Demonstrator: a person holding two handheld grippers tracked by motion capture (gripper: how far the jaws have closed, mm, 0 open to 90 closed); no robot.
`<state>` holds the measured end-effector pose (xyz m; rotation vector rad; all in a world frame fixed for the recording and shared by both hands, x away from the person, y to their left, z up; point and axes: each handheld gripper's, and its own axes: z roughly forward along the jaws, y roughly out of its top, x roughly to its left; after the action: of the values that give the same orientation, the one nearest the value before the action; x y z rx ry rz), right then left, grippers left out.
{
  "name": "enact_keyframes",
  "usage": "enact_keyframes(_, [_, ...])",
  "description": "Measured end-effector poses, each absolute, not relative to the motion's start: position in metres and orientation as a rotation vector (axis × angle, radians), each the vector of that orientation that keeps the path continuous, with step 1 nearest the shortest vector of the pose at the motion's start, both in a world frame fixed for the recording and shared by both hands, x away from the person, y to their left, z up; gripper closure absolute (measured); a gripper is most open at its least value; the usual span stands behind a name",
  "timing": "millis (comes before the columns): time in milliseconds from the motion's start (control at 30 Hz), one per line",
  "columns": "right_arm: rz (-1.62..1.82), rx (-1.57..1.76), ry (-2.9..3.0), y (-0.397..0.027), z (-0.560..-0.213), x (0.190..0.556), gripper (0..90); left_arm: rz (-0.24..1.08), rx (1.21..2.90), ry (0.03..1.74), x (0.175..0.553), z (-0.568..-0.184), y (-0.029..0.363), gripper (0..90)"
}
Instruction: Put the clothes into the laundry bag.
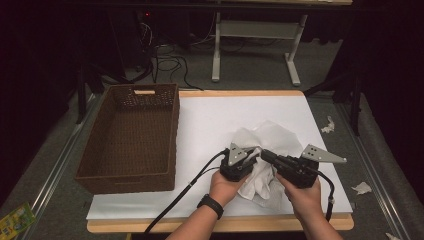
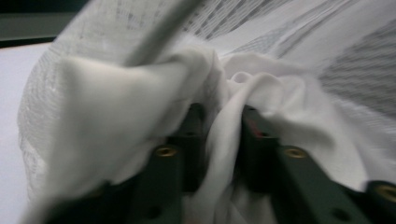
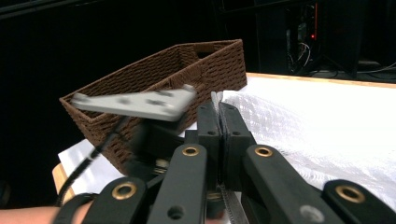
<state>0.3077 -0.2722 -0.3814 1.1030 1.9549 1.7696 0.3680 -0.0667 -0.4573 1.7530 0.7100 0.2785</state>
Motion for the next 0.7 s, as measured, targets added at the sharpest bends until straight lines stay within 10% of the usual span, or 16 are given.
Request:
enact_keyframes(200, [1.760, 1.105, 1.957, -0.271, -0.382, 0.309, 89.5, 0.250, 1.716, 0.638, 0.339, -0.444, -0.036, 48.9])
enact_keyframes(700, [1.743, 1.102, 1.961, -0.268, -0.382, 0.309, 89.5, 0.342, 1.667, 0.782, 0.341, -0.447, 0.010, 35.3])
